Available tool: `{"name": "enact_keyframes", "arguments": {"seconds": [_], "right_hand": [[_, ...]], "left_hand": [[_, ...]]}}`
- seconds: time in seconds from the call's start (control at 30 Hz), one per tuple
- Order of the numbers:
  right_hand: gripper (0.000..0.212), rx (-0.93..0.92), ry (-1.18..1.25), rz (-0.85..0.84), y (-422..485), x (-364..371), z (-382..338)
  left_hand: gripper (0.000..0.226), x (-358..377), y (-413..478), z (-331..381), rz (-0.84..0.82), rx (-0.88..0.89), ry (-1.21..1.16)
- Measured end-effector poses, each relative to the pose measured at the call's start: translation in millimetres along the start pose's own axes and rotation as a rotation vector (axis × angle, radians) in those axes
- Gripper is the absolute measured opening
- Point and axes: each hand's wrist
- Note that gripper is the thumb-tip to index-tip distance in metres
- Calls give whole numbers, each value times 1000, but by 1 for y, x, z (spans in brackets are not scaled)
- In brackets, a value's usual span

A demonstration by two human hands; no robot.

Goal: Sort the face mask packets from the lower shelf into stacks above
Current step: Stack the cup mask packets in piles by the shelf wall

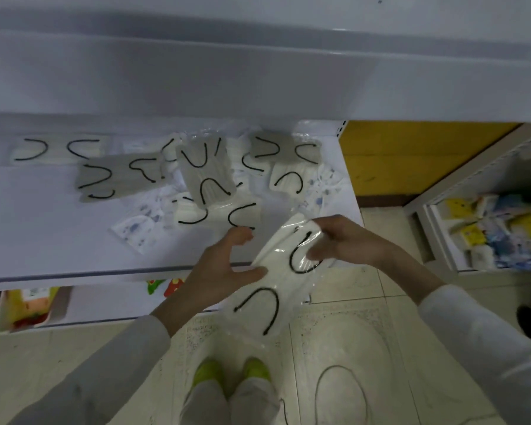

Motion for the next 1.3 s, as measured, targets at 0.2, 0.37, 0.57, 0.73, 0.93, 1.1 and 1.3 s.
{"name": "enact_keyframes", "arguments": {"seconds": [0.2, 0.37, 0.57, 0.73, 0.93, 1.1, 1.3], "right_hand": [[17, -74, 64, -7, 34, 25, -14], [23, 29, 55, 242, 78, 45, -4], [53, 288, -440, 402, 163, 33, 8], [74, 395, -323, 484, 193, 42, -2], [56, 382, 100, 530, 188, 31, 4], [38, 207, 455, 687, 159, 16, 7], [44, 147, 433, 662, 88, -5, -9]], "left_hand": [[24, 2, -16, -15, -126, -93, -219], [15, -5, -36, -42, 10, -226, -292], [26, -29, -69, -67, 343, -344, -380], [10, -42, -91, -86, 447, -378, -388], [22, -42, -97, -93, 483, -372, -409], [22, -39, -96, -91, 473, -352, -448], [27, -40, -86, -87, 492, -275, -452]]}}
Point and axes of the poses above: each hand's wrist, its own y-axis towards the middle knuckle, its own x-axis out of the palm, z = x × y, and after that the axes turned 13 degrees about -z, right-handed
